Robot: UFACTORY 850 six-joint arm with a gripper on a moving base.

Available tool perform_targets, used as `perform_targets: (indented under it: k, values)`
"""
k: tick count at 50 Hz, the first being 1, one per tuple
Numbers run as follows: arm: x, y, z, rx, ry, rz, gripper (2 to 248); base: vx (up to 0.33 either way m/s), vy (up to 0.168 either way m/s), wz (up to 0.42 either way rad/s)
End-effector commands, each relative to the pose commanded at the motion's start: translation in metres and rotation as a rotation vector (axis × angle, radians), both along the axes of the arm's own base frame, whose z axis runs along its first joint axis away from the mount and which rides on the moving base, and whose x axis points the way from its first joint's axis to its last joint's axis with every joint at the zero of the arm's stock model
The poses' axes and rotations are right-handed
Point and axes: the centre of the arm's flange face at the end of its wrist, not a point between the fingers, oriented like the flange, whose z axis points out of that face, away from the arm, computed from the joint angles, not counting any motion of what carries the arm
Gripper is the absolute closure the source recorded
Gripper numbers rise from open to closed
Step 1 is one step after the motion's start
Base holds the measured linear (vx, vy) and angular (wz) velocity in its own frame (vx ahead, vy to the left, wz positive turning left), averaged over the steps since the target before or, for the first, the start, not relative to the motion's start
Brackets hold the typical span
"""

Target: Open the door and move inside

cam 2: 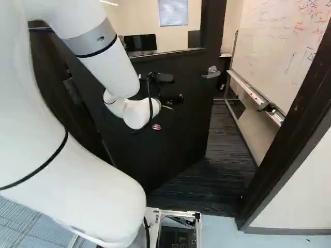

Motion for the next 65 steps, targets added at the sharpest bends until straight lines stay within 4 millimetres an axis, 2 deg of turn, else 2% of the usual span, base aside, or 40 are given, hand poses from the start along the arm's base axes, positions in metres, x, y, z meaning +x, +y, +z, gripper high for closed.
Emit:
perform_targets:
  k: [65]
  values:
    - [0.066, 0.067, 0.002, 0.000, 0.003, 0.169, 3, 0.000, 0.000, 0.000]
